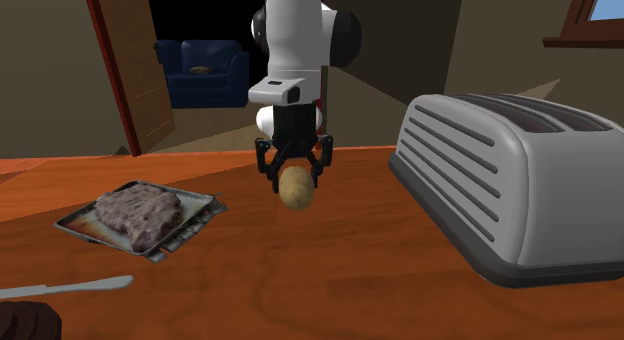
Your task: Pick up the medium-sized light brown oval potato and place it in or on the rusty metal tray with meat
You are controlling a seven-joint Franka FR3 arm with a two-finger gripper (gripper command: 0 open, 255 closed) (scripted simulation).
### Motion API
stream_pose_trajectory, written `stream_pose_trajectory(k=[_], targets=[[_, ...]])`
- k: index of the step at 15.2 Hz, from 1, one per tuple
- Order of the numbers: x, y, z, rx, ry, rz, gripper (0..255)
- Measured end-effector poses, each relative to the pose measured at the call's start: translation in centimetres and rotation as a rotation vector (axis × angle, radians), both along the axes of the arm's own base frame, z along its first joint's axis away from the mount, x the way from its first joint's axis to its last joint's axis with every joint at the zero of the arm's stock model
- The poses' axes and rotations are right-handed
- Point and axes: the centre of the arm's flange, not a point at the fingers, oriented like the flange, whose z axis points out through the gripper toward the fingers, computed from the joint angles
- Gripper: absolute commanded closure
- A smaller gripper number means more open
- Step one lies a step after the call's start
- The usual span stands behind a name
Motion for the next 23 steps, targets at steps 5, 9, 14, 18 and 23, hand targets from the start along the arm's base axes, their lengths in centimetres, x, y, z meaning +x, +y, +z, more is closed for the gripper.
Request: stream_pose_trajectory(k=[5, 9, 14, 18, 23], targets=[[0.0, 0.0, 2.6, 0.000, 0.000, 0.000, 255], [0.0, 0.0, 4.8, 0.000, 0.000, 0.000, 255], [0.2, 0.0, 7.4, 0.000, 0.000, 0.000, 255], [-0.4, -2.8, 8.3, 0.000, 0.000, -0.001, 255], [-1.6, -9.0, 8.3, 0.000, 0.000, -0.001, 255]])
